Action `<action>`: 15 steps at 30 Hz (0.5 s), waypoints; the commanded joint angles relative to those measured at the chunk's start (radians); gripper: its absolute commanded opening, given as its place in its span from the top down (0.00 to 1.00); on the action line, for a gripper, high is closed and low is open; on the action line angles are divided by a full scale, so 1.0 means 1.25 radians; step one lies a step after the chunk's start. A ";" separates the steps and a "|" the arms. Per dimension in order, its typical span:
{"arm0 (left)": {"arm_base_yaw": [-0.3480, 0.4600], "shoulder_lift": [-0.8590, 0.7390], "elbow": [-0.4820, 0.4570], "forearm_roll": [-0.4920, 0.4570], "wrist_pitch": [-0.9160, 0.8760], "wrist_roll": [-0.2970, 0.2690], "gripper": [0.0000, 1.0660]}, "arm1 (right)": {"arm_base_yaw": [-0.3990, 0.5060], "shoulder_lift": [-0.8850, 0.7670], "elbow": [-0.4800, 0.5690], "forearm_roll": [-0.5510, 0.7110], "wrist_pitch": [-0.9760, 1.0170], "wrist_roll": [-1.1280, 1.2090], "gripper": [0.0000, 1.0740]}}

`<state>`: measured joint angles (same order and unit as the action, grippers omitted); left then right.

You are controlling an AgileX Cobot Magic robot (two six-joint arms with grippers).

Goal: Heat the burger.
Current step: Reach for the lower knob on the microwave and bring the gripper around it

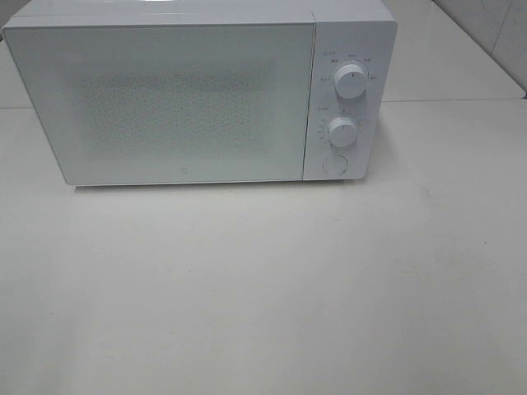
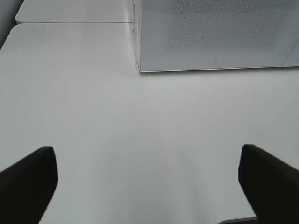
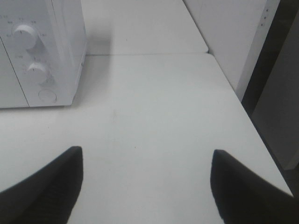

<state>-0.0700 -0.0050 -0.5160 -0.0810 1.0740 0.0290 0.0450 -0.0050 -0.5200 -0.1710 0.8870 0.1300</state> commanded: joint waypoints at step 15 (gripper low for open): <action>0.003 -0.018 0.000 -0.004 -0.003 0.003 0.08 | 0.000 0.184 -0.006 -0.008 -0.245 -0.007 0.31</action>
<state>-0.0700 -0.0050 -0.5160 -0.0810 1.0740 0.0290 0.0450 0.2080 -0.5230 -0.1750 0.6310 0.1300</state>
